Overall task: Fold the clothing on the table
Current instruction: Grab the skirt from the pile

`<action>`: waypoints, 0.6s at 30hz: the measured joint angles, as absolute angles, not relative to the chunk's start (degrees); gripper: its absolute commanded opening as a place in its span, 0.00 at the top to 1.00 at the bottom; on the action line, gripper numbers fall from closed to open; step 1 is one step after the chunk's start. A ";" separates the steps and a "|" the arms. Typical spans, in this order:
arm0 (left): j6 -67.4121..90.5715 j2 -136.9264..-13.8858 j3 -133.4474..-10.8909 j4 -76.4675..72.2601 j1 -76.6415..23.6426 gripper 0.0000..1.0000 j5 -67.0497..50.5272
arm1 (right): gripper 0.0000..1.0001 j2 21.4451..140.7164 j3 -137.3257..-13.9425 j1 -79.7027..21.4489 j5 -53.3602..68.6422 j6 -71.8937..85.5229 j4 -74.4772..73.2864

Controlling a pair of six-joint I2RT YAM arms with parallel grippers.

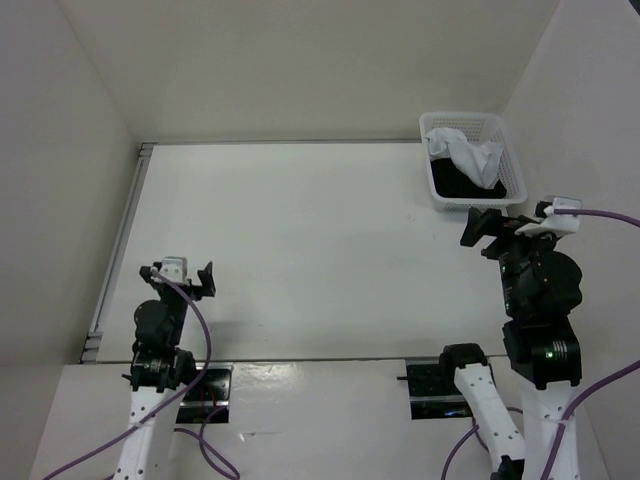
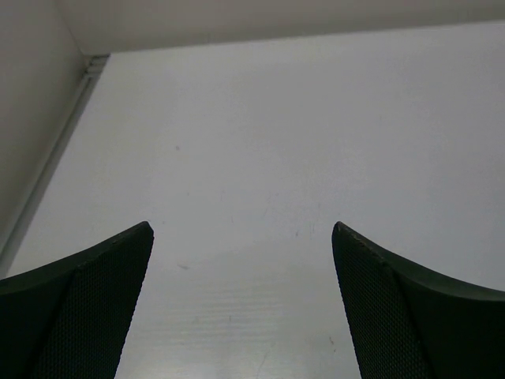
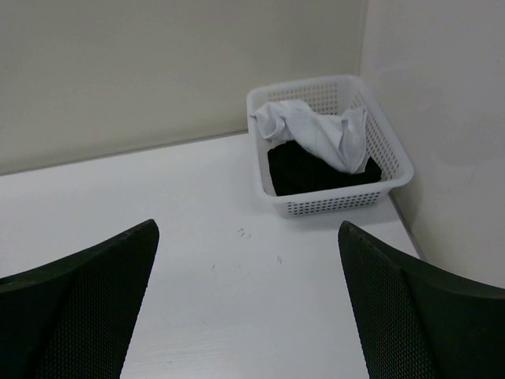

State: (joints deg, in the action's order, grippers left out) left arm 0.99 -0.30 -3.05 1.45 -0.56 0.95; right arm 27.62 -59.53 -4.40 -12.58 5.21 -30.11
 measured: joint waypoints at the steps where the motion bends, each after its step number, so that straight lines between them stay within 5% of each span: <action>1: 1.50 -0.32 -3.75 -0.19 -0.54 0.00 1.48 | 0.02 28.01 -59.64 -3.66 -11.75 4.84 -30.17; 6: -0.82 -15.42 -24.62 0.75 -0.49 0.00 3.31 | 0.02 36.23 -66.61 1.21 -5.19 1.76 -34.35; 14: -4.58 -63.42 -91.74 26.44 0.43 0.00 6.09 | 0.02 52.47 -73.95 3.40 -1.34 -1.54 -38.00; 18: -2.90 -71.94 -93.14 34.33 1.74 0.00 4.56 | 0.02 60.66 -78.96 4.49 -0.21 -2.85 -38.17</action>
